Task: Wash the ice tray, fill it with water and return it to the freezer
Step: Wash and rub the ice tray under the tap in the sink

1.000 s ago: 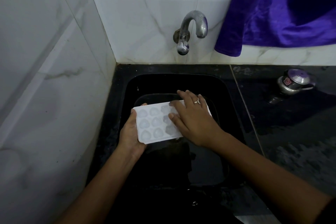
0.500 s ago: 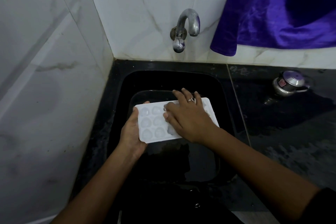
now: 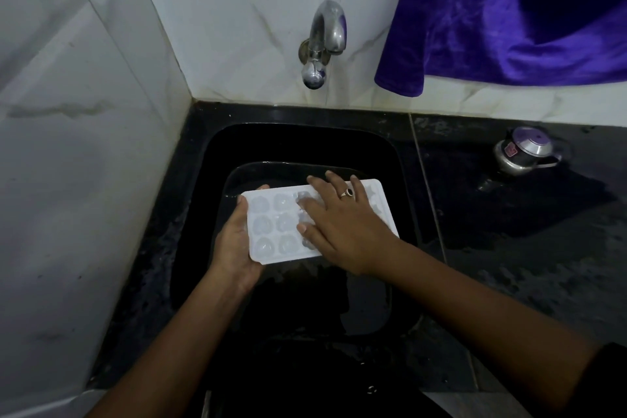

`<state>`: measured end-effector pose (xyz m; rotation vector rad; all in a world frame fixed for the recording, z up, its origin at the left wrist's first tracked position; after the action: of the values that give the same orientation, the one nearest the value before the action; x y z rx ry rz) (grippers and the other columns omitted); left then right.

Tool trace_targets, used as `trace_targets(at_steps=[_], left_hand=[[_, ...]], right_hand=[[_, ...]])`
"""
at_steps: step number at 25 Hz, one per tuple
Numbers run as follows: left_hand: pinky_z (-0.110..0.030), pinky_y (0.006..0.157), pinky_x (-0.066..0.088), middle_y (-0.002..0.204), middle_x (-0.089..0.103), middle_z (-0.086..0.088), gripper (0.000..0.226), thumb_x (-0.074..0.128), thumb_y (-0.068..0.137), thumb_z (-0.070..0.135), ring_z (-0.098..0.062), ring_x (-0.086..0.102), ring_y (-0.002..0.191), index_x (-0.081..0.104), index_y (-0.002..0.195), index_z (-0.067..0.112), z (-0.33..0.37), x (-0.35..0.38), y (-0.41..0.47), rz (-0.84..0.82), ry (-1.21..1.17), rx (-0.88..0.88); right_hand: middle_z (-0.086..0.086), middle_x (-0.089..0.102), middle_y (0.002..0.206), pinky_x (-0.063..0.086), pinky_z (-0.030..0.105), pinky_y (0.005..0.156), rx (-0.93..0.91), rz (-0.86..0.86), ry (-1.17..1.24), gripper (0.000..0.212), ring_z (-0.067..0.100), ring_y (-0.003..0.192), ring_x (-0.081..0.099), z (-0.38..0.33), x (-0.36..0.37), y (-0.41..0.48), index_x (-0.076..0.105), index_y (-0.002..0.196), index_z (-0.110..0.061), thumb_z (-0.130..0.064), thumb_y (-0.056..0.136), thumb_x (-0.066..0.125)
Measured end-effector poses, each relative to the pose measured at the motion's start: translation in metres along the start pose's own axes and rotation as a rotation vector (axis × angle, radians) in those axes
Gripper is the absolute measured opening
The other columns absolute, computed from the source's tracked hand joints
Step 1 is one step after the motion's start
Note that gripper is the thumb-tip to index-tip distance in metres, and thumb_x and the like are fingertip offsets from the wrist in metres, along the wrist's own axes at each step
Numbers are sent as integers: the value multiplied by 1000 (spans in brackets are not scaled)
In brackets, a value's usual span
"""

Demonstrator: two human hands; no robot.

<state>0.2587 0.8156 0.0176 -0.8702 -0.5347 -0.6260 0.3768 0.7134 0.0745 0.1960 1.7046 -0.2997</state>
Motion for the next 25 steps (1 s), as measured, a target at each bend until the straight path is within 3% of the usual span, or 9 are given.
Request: trace_targets(at_steps=[5, 8, 11, 13, 15, 17, 21, 23, 25], left_hand=[[-54, 80, 64, 128, 74, -17, 43, 42, 108, 50, -36, 77, 102, 71, 124, 23, -18, 3, 2, 27, 5, -32], [-59, 94, 58, 133, 71, -17, 46, 44, 107, 51, -40, 70, 117, 67, 135, 22, -15, 0, 7, 39, 35, -8], [-63, 104, 52, 140, 66, -19, 53, 46, 107, 53, -43, 65, 127, 60, 145, 19, -25, 2, 15, 29, 27, -71], [-63, 104, 51, 137, 68, -19, 50, 46, 107, 53, -43, 65, 125, 62, 142, 21, -23, 5, 17, 23, 16, -66], [-63, 102, 52, 134, 70, -18, 48, 44, 107, 52, -43, 67, 123, 65, 138, 22, -15, 4, 20, 23, 20, -20], [-64, 107, 48, 137, 68, -18, 50, 45, 107, 52, -43, 64, 127, 63, 142, 22, -15, 2, 25, 33, 16, -33], [-66, 109, 46, 143, 64, -19, 53, 46, 107, 54, -44, 61, 132, 59, 147, 21, -18, 0, 31, 54, 14, -77], [-63, 103, 51, 137, 69, -19, 49, 44, 107, 51, -43, 64, 126, 63, 141, 22, -13, -3, 33, 56, 18, -43], [-62, 104, 51, 137, 68, -18, 49, 45, 107, 51, -42, 65, 127, 63, 142, 21, -16, -1, 33, 46, 34, -57]], right_hand=[[14, 27, 167, 7, 63, 125, 47, -7, 16, 66, 37, 157, 15, 9, -3, 2, 56, 131, -23, -58, 100, 10], [13, 24, 168, 5, 64, 125, 11, -25, 11, 58, 37, 157, 12, 17, 1, -6, 51, 144, -28, -55, 105, 17], [14, 26, 167, 7, 64, 125, 83, 3, 25, 56, 37, 157, 13, 25, -7, 2, 58, 132, -27, -55, 105, 18], [13, 26, 167, 7, 63, 125, 52, -14, 12, 68, 36, 157, 14, 18, -3, 4, 54, 136, -22, -58, 99, 10], [13, 24, 168, 6, 64, 125, 11, -25, -1, 63, 36, 157, 13, 20, 0, 1, 49, 144, -26, -57, 102, 14], [14, 25, 167, 6, 64, 124, 55, -4, 33, 53, 37, 157, 13, 29, -6, 7, 53, 137, -30, -54, 105, 19], [14, 26, 167, 7, 63, 125, 50, -25, 27, 68, 37, 157, 14, 21, -1, 13, 52, 137, -22, -59, 99, 10], [13, 25, 167, 6, 64, 125, 27, -25, 24, 58, 37, 156, 14, 26, 5, 9, 48, 145, -28, -56, 104, 18], [14, 27, 166, 6, 64, 124, 78, -4, 67, 48, 38, 156, 15, 34, 1, 13, 54, 137, -31, -53, 107, 24]])
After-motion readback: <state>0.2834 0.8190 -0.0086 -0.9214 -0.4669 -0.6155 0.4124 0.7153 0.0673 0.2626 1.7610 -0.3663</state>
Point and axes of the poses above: each hand's wrist, its own y-axis towards the middle knuckle, its own x-axis out of the palm, z = x × y, the point moved 6 cm from there along y, towards the middle knuckle
